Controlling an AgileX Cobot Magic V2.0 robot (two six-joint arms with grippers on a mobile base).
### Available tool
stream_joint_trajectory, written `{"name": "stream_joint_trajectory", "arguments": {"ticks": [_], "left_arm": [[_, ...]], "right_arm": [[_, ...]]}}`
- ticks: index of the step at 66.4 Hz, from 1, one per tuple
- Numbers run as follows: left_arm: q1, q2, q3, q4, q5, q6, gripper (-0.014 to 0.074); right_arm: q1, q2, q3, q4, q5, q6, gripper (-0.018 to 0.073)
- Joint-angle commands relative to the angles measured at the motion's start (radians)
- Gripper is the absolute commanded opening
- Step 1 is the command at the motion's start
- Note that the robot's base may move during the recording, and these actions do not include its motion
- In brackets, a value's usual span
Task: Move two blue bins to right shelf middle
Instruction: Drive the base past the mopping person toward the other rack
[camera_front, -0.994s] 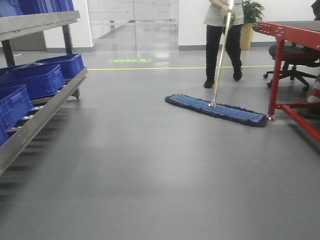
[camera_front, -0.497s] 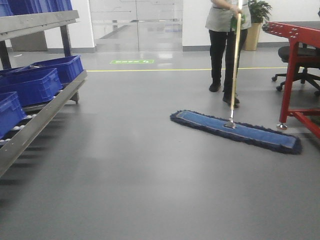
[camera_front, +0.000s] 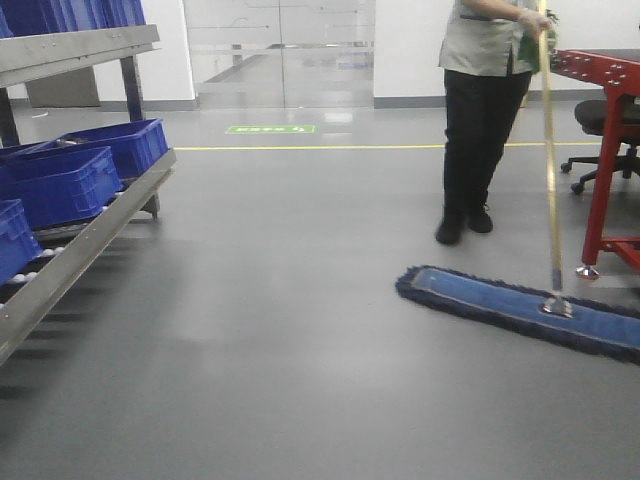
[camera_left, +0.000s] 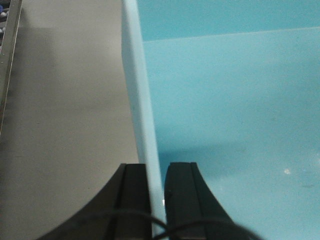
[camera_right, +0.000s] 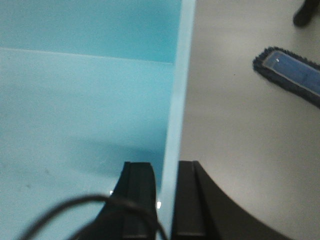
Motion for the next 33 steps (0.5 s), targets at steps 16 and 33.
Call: {"name": "stream_joint_trajectory", "arguments": {"ticks": [16,33], "left_arm": [[-0.004,-0.011,-0.012,-0.014,-0.038,0.013,-0.0111],[-0.004,-0.011,-0.012,-0.014,-0.038,0.013,-0.0111]], "right_arm": [[-0.002,-0.007,-0.010,-0.007,-0.046,-0.009,-0.0153],[-0.002,-0.007,-0.010,-0.007,-0.046,-0.009,-0.0153]]}}
